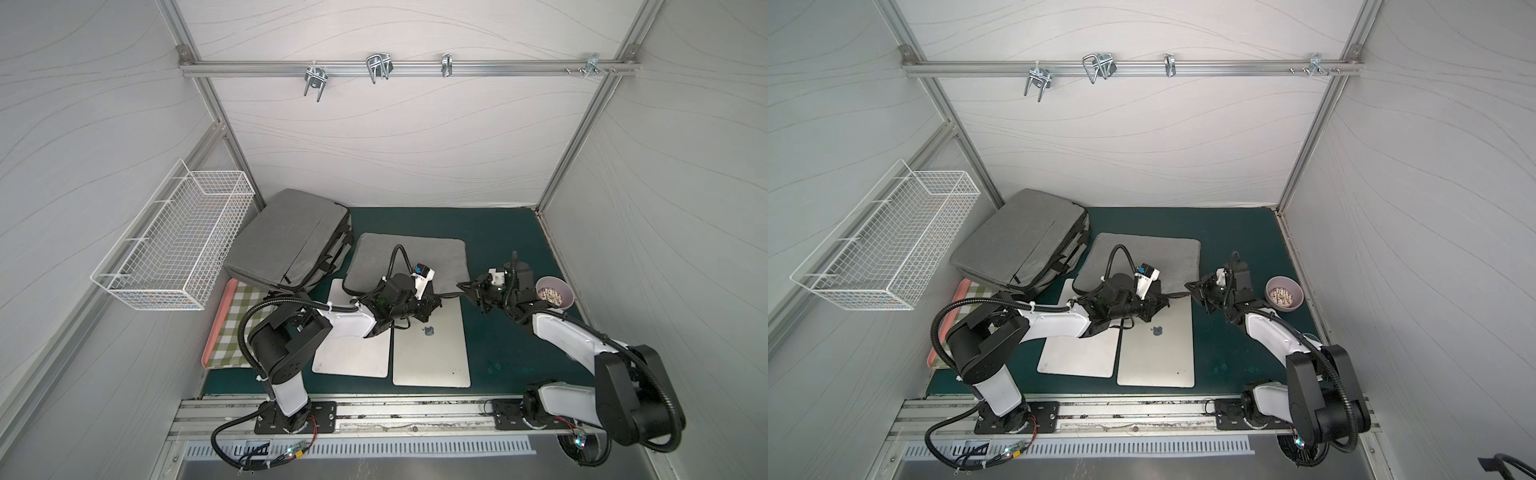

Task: Open the zippered laptop bag and take out the laptop
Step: Unzip the zipper on the zippered laptop bag.

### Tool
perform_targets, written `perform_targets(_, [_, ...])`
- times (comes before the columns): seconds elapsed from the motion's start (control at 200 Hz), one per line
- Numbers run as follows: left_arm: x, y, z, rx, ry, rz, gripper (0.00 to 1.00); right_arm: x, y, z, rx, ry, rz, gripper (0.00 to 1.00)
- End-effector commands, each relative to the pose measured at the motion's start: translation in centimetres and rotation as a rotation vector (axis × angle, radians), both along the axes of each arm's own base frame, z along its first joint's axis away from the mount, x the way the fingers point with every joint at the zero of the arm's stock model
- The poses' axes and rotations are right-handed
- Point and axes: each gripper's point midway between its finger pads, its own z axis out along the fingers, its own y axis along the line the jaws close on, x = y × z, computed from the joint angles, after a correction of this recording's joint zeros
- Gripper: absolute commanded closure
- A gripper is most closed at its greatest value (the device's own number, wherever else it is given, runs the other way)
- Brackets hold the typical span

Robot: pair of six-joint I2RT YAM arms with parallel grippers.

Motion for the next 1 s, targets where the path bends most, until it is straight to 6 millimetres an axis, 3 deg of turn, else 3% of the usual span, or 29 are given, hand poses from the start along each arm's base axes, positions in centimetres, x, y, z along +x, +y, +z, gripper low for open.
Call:
perform_targets(0.0, [0.8, 1.9, 0.0, 0.11, 0.005, 0.063, 1.0, 1.3, -0.5, 2.1, -0.015, -0.084, -0.017, 1.0])
perform_targets(0.375, [0.5, 7.8, -1.0, 0.391, 0.07, 0.137, 1.0, 1.4, -1.8, 1.4, -0.087, -0.092, -0.024, 1.0])
perform_targets(0.64, [1.2, 14.5, -2.0, 0.572, 0.158, 0.222, 1.0, 1.8, -3.0, 1.6, -0.11, -0.112, -0.025, 1.0])
perform_targets(0.995, [3.9, 23.5, -2.0, 0.721, 0.229, 0.391, 1.0, 2.6, -3.6, 1.9, -0.119, -0.125, 0.051, 1.0])
